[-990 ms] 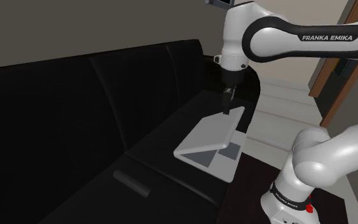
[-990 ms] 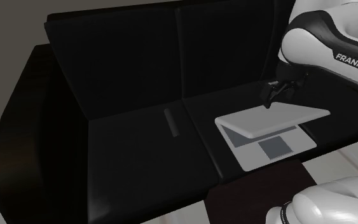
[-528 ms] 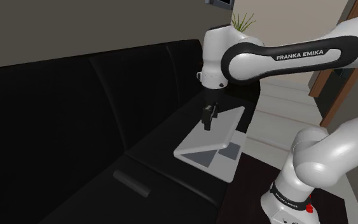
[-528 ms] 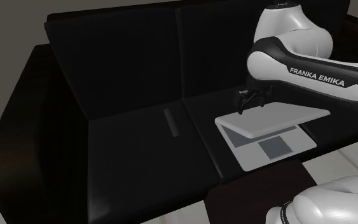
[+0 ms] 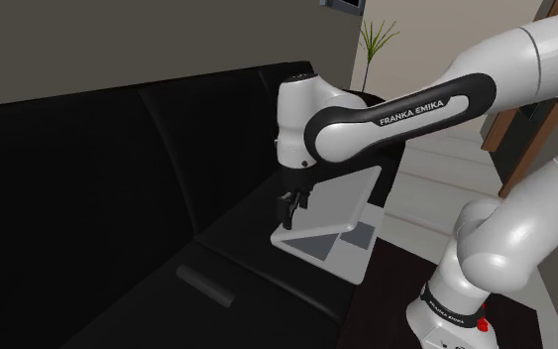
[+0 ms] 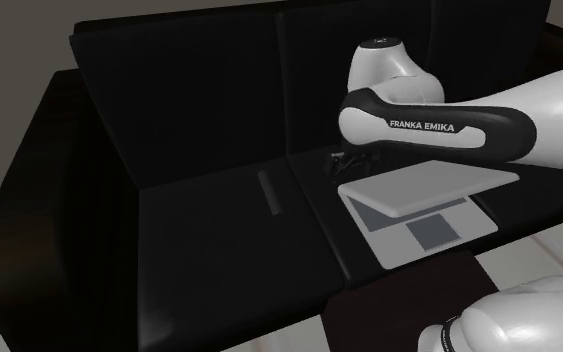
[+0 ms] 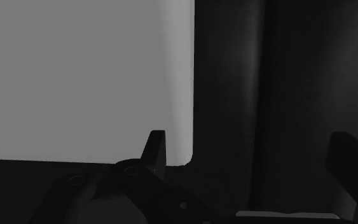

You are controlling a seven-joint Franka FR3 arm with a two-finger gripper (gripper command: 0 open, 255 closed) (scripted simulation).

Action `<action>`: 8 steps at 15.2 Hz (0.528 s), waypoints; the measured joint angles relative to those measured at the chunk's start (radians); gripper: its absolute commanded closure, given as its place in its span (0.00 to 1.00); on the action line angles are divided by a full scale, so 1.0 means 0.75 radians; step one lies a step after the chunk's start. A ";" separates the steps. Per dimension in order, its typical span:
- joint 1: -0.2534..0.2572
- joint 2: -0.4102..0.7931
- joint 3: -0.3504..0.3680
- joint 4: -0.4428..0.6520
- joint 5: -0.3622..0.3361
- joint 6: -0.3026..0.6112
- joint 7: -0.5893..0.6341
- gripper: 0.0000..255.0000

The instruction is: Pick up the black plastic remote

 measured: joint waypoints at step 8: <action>0.021 0.371 0.122 0.164 -0.052 0.229 0.219 0.00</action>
